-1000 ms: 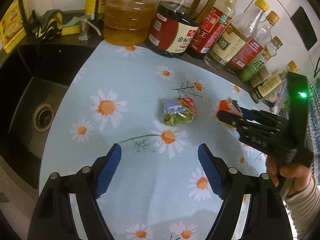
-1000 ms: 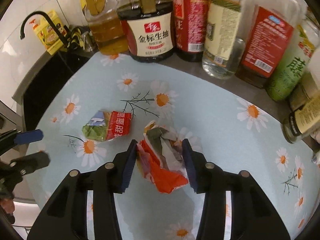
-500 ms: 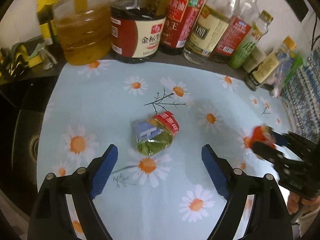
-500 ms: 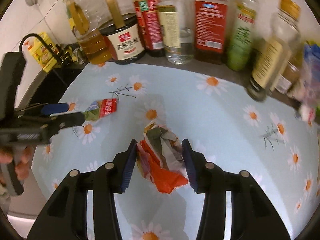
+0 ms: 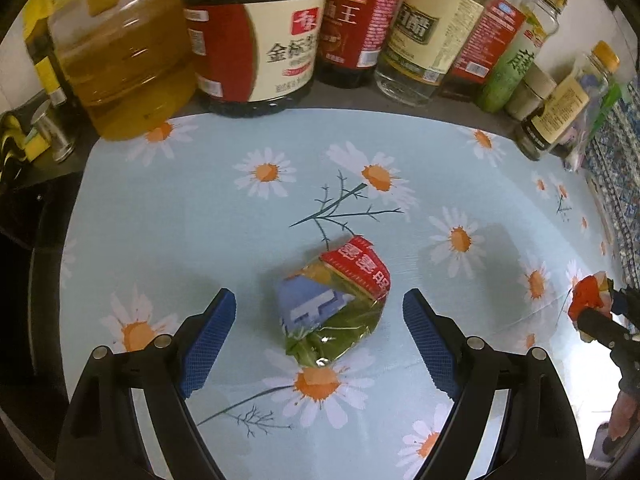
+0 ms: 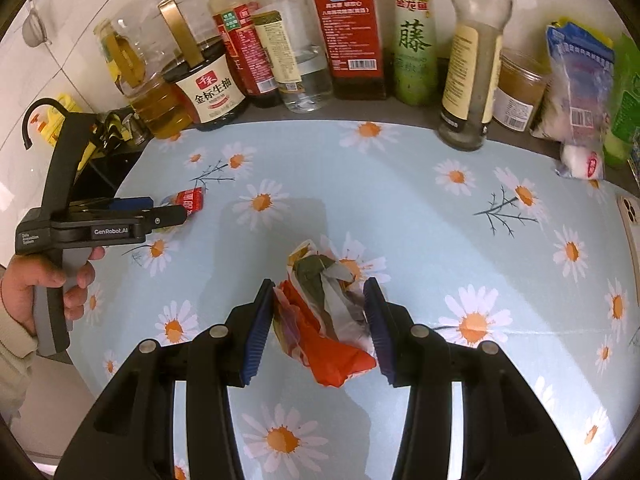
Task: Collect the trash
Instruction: 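Grasp the green-and-red snack packet with the left gripper while the right gripper holds its wrapper, then carry the snack packet and red wrapper down over the black bin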
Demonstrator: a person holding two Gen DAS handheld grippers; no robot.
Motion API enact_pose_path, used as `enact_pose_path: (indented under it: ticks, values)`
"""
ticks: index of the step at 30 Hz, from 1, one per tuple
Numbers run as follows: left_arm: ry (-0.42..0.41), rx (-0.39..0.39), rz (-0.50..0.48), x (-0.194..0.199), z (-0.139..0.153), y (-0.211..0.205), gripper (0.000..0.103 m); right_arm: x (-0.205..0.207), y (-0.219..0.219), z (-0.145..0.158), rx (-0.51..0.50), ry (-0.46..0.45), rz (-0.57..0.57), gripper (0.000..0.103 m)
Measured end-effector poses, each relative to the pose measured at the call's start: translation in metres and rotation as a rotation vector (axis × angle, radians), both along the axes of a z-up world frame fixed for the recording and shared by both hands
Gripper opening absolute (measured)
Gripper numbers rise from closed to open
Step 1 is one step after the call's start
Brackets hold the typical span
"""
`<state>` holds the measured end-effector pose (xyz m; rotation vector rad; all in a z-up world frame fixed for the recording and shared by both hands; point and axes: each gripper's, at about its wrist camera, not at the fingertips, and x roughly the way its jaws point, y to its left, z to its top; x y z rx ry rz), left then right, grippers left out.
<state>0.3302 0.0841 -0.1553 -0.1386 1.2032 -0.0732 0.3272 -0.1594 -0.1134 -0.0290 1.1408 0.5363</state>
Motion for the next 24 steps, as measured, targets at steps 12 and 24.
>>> enact_pose_path:
  ticks: [12, 24]
  values:
    - [-0.022, 0.059, -0.06, 0.006, -0.003, -0.009, 0.061, -0.003, -0.001, -0.002, 0.0, 0.012, -0.017, 0.046]
    - [-0.047, 0.058, -0.065, -0.002, 0.005, -0.007, 0.059, -0.009, 0.008, 0.001, 0.007, 0.005, -0.004, 0.046]
